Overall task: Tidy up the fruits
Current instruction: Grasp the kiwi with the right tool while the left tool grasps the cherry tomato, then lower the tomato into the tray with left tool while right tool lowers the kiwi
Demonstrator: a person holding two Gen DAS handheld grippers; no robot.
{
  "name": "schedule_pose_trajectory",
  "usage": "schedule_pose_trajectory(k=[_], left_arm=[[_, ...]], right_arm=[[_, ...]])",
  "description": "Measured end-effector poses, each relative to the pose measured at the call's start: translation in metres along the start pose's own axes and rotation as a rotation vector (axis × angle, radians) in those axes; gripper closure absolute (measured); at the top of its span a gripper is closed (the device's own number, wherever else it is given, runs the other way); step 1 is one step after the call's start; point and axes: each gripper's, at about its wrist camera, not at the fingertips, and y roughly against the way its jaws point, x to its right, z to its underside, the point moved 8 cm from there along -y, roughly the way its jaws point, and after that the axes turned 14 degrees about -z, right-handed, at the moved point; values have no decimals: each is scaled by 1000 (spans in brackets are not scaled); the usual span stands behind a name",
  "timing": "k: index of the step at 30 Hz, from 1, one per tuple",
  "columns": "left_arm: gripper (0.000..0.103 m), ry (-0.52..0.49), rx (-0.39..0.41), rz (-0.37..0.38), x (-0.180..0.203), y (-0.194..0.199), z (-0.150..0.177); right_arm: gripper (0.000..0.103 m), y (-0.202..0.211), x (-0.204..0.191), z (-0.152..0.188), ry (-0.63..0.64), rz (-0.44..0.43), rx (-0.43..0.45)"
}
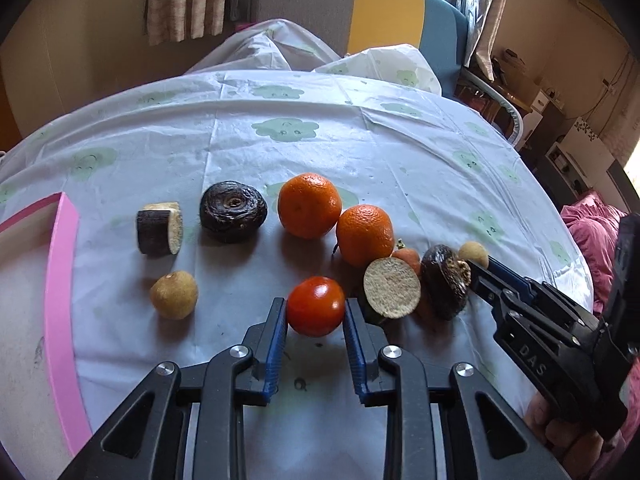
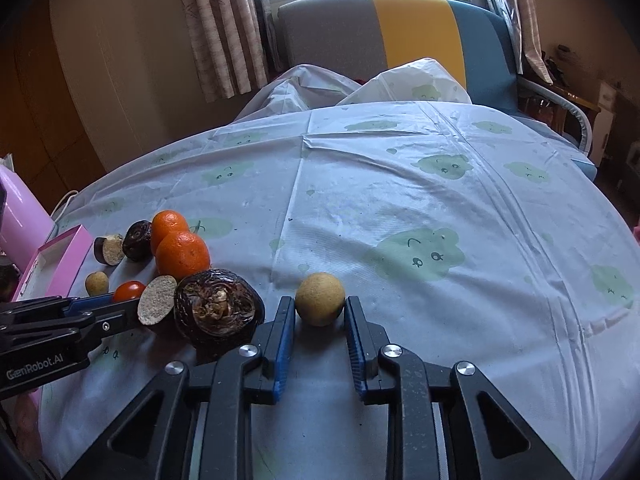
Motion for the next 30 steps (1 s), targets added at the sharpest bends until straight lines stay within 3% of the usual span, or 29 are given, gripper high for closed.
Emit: schedule_pose_trajectory(k=[9,13,19,22,26,30], left_arm=[[75,102,75,-28,-51,52,2],[75,170,78,-107,-102,63,14],[75,285,43,-299,-187,59,49],[71,334,18,-343,-213,58,66],[58,388,-4,-357,-229,58,81],[57,406,-10,-337,-229,61,93]], right_arm=[[77,-3,2,2,-24,-19,-3],[77,-4,1,1,-6,-2,-13],[77,-4,-3,0,37,39,-38],[78,0,-4,-1,34,46,-36],[78,8,-4,-2,36,58,-29],[78,23,-10,-4,39,55,-10]])
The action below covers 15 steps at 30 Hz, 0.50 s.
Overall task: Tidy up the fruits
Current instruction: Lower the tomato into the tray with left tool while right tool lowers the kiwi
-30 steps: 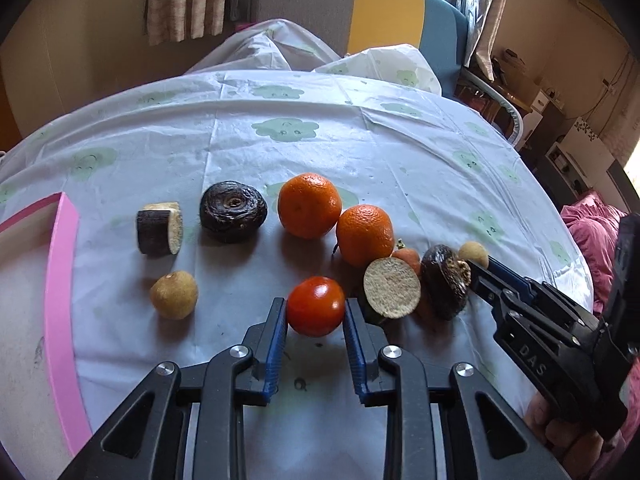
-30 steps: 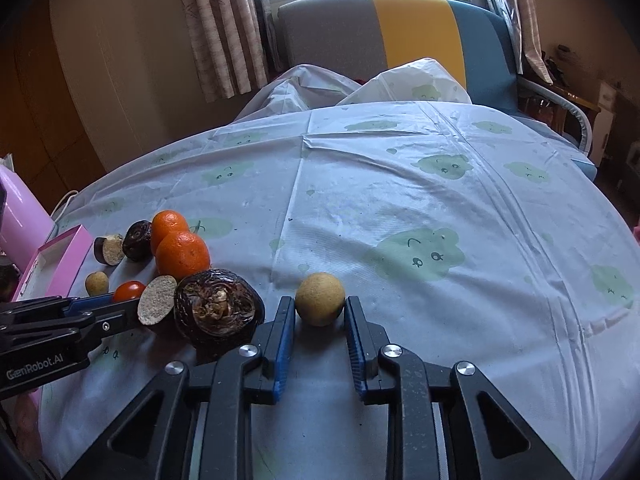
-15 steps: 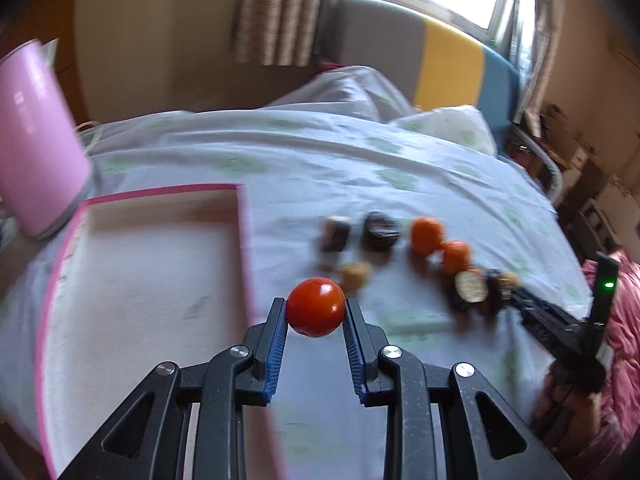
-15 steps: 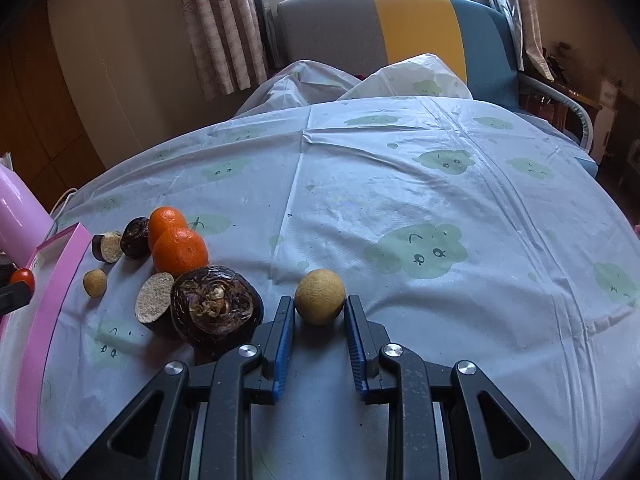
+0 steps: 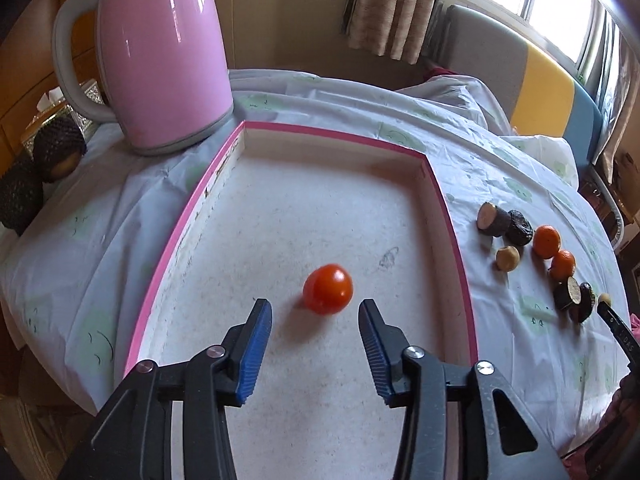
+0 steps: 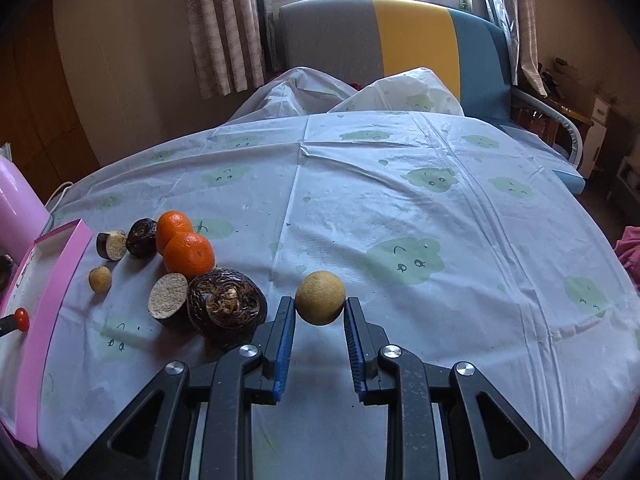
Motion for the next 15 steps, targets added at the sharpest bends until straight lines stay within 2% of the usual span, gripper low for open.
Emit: schedule_pose_trajectory(k=[4,7,15], left_arm=[[57,-8,23,7,3,9,5],[57,-12,29,19,5,15,7],[57,17,64,11,-8,27,6]], right_arm=[[78,18,-19,-3,17,-36,22],[78,25,-49,-5,44,-107,25],[78,5,-178,11,221,-361,-73]])
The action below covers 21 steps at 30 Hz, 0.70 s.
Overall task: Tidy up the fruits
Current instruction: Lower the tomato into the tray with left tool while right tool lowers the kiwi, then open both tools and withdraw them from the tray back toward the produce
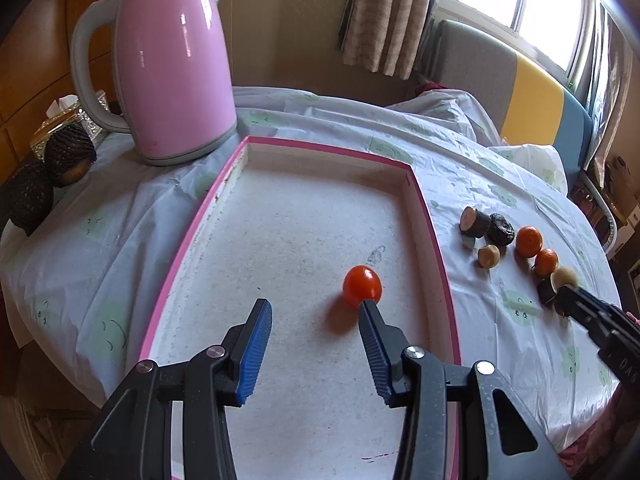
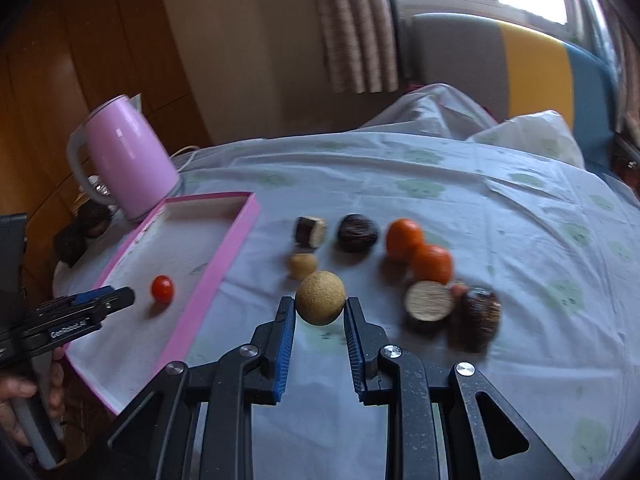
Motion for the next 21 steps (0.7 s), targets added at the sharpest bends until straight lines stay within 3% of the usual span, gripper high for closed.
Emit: schedule_pose_trajectory(k=[5,11,17,21], left_arm=[[57,26,7,-21,-13,0,0],[57,60,26,-43,-24,5,-2],[57,62,47,-84,-26,7,-4],[57,64,61,-110,-29,9,-4]], right_arm=[[78,-39,-57,-2,75,-118,-67],[77,-70,-92,0,137,-153,-122],[55,-75,-101,3,152,-142,-111],[30,-64,-98,0,194,-80,-63]])
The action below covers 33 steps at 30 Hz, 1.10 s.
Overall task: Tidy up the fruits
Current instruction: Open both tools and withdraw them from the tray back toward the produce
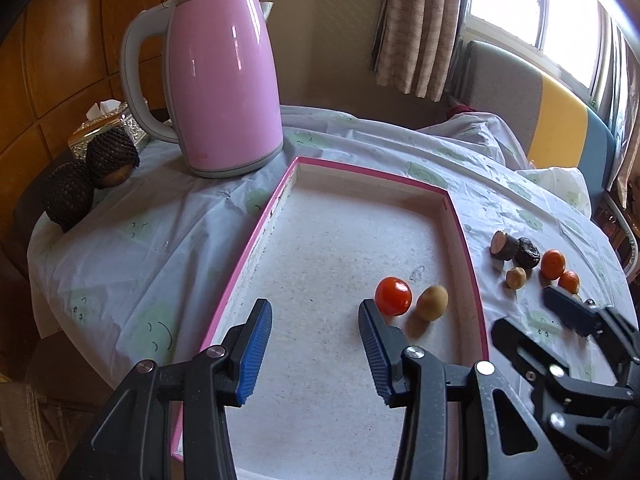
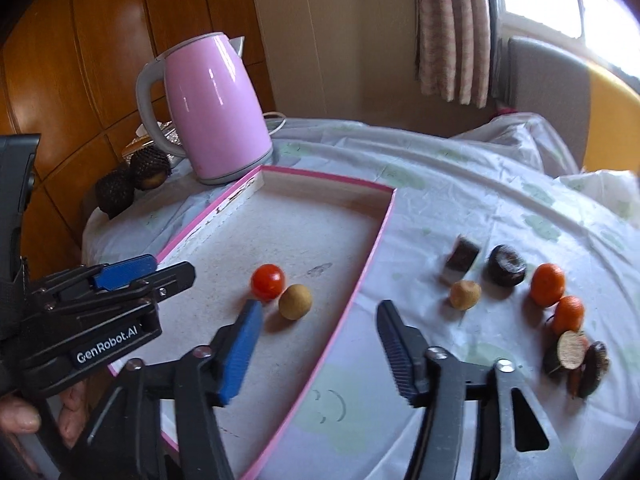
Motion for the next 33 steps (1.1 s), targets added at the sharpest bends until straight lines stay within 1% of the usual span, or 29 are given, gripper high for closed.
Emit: schedule_pose_trajectory(k=[1,2,3,4,6,10,11,14,19,21,27,33], left_arm=[[57,-1,5,-6,0,1,0],[57,-2,11,-12,-1,2,-1],[57,-3,15,-14,-1,3,-1],[57,-5,22,-17,-1,4,-1],[57,-13,30,-26,1,6,-2],[57,-29,52,-29,5,11,-2],[57,-33,56,-29,6,13,-2],[57,-44,63,-28,9,16,-2],[57,-66,66,-24,17,19,-1],[57,-80,68,-22,21,21,0],[57,-121,68,-11,35,25,3],[57,-169,71,3,51,27,6]], right_arm=[[21,5,1,-1,15,24,22],[16,12,2,-3,30,51,48],[6,19,3,-5,46,82,77],[0,26,5,-6,65,113,106],[0,37,7,-10,92,163,149],[0,47,23,-12,79,262,162],[0,47,27,-11,66,269,158],[0,56,39,-6,27,246,167],[0,61,55,8,-64,206,133],[0,67,64,13,-87,238,143],[0,86,95,27,-155,290,148],[0,105,132,44,-264,337,151]])
